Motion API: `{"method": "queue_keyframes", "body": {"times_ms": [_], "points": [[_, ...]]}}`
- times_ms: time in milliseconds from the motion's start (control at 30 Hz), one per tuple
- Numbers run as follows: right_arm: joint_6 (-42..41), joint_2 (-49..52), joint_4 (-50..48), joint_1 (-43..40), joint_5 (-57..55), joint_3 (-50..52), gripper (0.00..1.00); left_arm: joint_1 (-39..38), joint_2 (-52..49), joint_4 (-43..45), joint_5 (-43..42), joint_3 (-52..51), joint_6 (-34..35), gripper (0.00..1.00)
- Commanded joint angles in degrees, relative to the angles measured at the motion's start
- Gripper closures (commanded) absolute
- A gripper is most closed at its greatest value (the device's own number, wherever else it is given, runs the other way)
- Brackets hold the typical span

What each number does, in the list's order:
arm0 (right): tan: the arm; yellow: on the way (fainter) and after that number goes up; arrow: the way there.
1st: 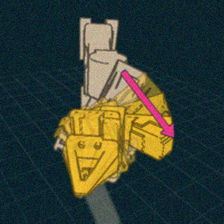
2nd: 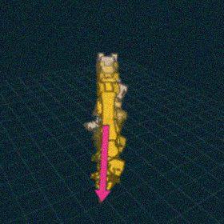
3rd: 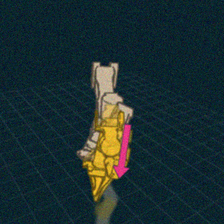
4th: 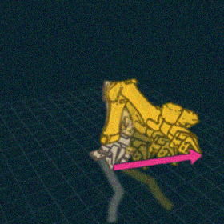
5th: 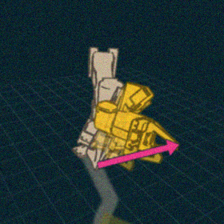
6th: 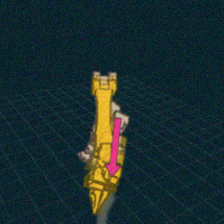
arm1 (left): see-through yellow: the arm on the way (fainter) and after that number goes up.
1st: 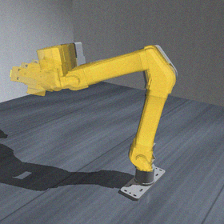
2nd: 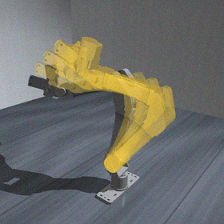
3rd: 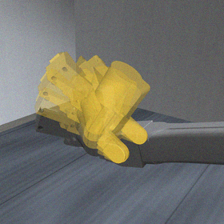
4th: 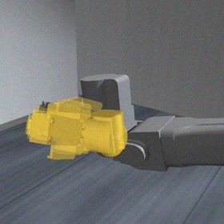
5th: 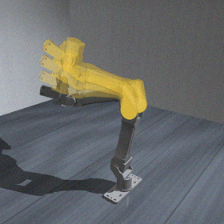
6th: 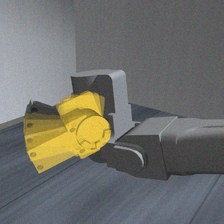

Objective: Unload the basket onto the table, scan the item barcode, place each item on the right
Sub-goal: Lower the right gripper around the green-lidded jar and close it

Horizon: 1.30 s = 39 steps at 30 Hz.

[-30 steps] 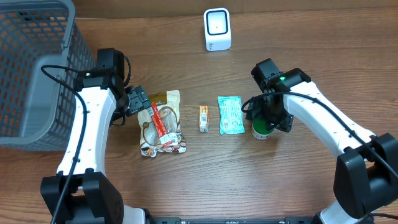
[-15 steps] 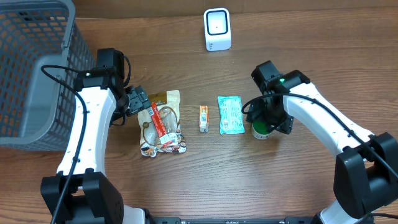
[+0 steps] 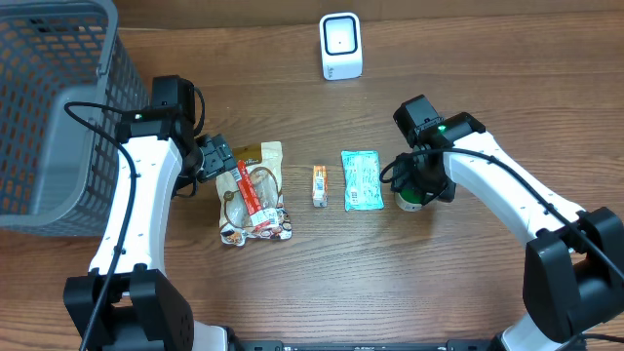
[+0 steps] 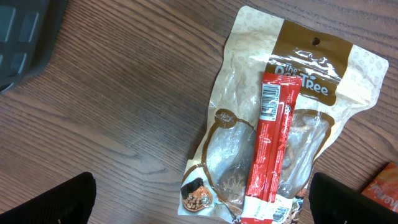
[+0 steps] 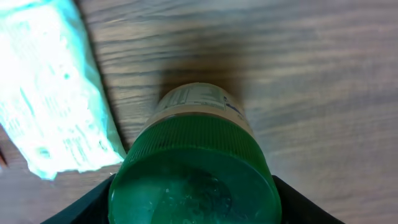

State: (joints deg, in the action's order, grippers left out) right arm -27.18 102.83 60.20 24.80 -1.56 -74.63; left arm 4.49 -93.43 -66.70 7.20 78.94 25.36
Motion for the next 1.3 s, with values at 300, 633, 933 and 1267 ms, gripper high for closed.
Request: {"method": "queue_keyframes", "body": {"times_ms": [300, 633, 933, 1267], "points": [[18.69, 0.07, -2.82, 0.00, -5.16, 0.39, 0.32, 0.00, 0.04, -0.13, 0.68, 0.90, 0.57, 0.00], [18.71, 0.07, -4.04, 0.00, -5.51, 0.39, 0.24, 0.00, 0.04, -0.13, 0.70, 0.90, 0.57, 0.00], [11.45, 0.07, -1.99, 0.00, -5.27, 0.39, 0.16, 0.00, 0.04, -0.13, 0.70, 0.90, 0.57, 0.00], [3.34, 0.07, -3.10, 0.00, -0.94, 0.39, 0.40, 0.00, 0.04, -0.13, 0.70, 0.90, 0.57, 0.00]]}}
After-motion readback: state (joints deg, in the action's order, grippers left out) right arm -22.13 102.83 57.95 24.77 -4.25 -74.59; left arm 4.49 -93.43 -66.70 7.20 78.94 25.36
